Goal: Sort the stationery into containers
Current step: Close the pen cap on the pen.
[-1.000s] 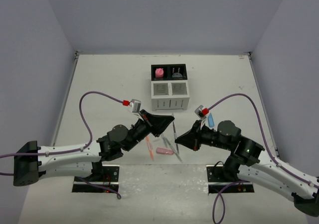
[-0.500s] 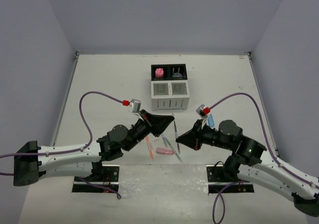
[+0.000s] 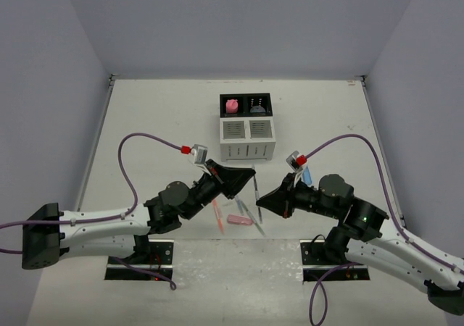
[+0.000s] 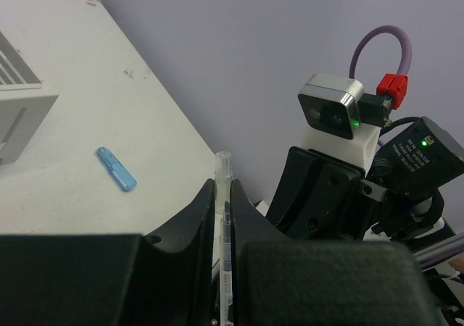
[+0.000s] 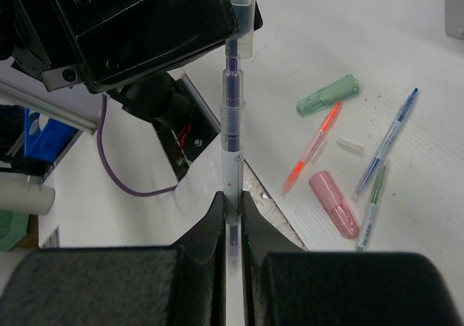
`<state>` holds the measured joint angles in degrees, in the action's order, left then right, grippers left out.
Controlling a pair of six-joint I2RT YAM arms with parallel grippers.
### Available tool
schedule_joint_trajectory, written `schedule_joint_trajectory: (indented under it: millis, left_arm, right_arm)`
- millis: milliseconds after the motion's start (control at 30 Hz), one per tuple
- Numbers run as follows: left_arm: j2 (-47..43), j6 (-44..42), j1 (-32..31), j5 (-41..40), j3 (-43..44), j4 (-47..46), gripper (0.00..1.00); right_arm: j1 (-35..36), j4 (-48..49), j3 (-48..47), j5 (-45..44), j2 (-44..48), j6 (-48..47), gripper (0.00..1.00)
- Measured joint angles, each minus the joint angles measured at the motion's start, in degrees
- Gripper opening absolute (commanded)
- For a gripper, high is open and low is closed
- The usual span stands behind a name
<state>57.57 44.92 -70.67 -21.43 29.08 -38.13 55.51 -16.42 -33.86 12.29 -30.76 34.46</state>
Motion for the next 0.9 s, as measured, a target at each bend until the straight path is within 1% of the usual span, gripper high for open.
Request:
schedule_joint_trajectory:
  millis: [367, 433, 467, 567, 667, 700, 767, 867, 900]
  left_arm:
    - [0.31, 1.07, 0.04, 0.97, 0.0, -0.78, 0.0]
    - [0.32, 1.08, 0.04, 0.98, 0.0, -0.9, 0.02]
    - [0.36, 1.09, 0.04, 1.02, 0.0, -1.04, 0.05]
    - [0.56, 1.15, 0.08, 1.04, 0.01, -1.54, 0.22]
    - [0.98, 1.47, 0.12, 1.56, 0.05, -1.56, 0.35]
    - [1.2, 1.55, 0.08, 2.04, 0.07, -1.3, 0.36]
    - [1.56, 1.81, -0.05, 2.79, 0.12, -0.42, 0.36]
    - [1.64, 1.82, -0.11, 3.26, 0.16, 0.38, 0.34]
    - [1.6, 1.8, -0.11, 3.3, 0.18, 0.38, 0.28]
  right_arm:
    - [0.1, 0.57, -1.37, -4.05, 0.0, 0.02, 0.0]
    - [0.11, 0.56, -1.47, -4.13, -0.03, 0.02, 0.0]
    - [0.12, 0.71, -1.52, -4.22, -0.12, 0.04, 0.0]
    - [0.25, 1.27, -1.6, -4.33, -0.52, 0.03, 0.0]
    - [0.31, 2.18, -1.6, -4.8, -1.04, -0.08, 0.0]
    - [0.3, 2.91, -1.6, -5.3, -1.16, -0.14, 0.0]
    - [0.27, 4.0, -1.62, -5.73, -1.13, -0.29, 0.0]
    - [0.26, 4.89, -1.62, -6.21, -0.89, -0.48, 0.0]
    - [0.26, 5.03, -1.62, -6.44, -0.8, -0.51, 0.0]
